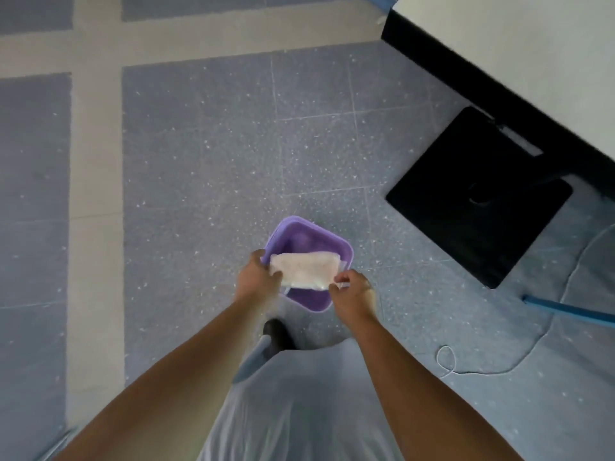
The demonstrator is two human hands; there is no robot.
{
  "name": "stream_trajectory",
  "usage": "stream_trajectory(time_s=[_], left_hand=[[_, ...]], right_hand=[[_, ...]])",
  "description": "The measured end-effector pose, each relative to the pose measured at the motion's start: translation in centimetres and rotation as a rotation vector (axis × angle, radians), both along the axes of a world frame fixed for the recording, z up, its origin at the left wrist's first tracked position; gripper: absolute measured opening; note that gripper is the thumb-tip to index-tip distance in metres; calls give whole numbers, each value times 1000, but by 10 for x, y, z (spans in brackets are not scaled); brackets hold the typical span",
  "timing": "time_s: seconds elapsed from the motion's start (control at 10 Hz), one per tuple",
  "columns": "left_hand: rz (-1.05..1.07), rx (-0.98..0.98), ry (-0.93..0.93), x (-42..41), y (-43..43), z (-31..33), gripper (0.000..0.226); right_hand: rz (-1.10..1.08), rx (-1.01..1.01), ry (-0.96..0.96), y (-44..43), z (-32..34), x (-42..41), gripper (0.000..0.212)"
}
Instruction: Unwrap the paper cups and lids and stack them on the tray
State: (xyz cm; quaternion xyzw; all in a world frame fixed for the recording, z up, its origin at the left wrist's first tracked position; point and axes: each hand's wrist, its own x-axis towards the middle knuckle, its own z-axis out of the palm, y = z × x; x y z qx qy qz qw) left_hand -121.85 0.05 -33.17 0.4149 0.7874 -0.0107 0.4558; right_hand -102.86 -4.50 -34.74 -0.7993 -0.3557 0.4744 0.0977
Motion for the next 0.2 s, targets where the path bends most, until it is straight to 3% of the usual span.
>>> stream_trajectory(time_s=[0.1,0.2], left_hand=[[-97,-95,67,-2,7,-26,57],[-80,-128,126,-6,8,-36,56]], right_hand=[[222,-167,-33,6,-29,-2,39],[302,-282,-50,7,-39,-3,51]])
